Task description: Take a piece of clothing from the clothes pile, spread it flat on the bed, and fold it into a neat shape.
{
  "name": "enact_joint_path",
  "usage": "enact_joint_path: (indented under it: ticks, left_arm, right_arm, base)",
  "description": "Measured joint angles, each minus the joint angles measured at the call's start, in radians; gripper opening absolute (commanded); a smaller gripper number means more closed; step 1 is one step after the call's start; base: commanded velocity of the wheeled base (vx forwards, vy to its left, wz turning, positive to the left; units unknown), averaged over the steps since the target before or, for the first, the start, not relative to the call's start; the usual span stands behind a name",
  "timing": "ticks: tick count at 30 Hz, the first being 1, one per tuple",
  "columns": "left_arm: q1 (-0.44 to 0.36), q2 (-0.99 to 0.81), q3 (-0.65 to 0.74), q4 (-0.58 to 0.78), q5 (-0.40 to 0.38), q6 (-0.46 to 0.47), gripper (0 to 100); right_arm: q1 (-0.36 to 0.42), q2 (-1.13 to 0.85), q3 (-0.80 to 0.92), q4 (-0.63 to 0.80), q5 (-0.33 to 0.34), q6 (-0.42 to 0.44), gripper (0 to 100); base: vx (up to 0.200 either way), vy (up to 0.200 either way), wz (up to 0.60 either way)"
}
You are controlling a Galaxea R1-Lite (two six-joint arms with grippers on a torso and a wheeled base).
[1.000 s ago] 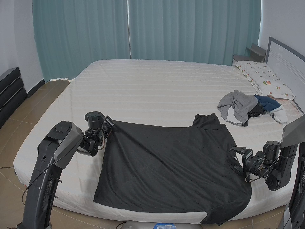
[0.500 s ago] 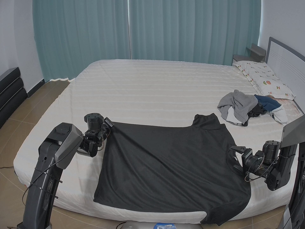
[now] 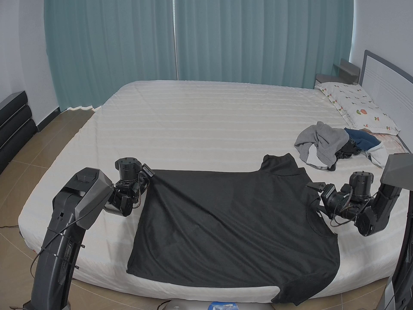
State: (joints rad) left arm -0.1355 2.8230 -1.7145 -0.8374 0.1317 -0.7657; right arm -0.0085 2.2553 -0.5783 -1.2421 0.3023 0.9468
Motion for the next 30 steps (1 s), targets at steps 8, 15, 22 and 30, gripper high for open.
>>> enact_joint_path:
  ticks: [8, 15, 22, 30]
  left_arm:
    - [-0.002, -0.003, 0.029, -0.021, 0.013, 0.001, 0]
    - [-0.003, -0.004, 0.050, -0.037, 0.019, 0.003, 0]
    - [-0.004, -0.006, 0.062, -0.044, 0.021, 0.005, 0]
    - [-0.004, -0.007, 0.073, -0.047, 0.022, 0.006, 0]
  right_arm:
    - [0.025, 0.028, -0.390, 0.350, -0.145, -0.116, 100]
    - [0.040, 0.134, -0.692, 0.535, -0.269, -0.233, 100]
    - [0.060, 0.301, -0.958, 0.604, -0.361, -0.311, 100]
    - [0.053, 0.441, -1.130, 0.644, -0.421, -0.333, 100]
  base:
    - [0.000, 0.000, 0.00]
    - [0.000, 0.000, 0.00]
    - [0.000, 0.000, 0.00]
    - [0.000, 0.000, 0.00]
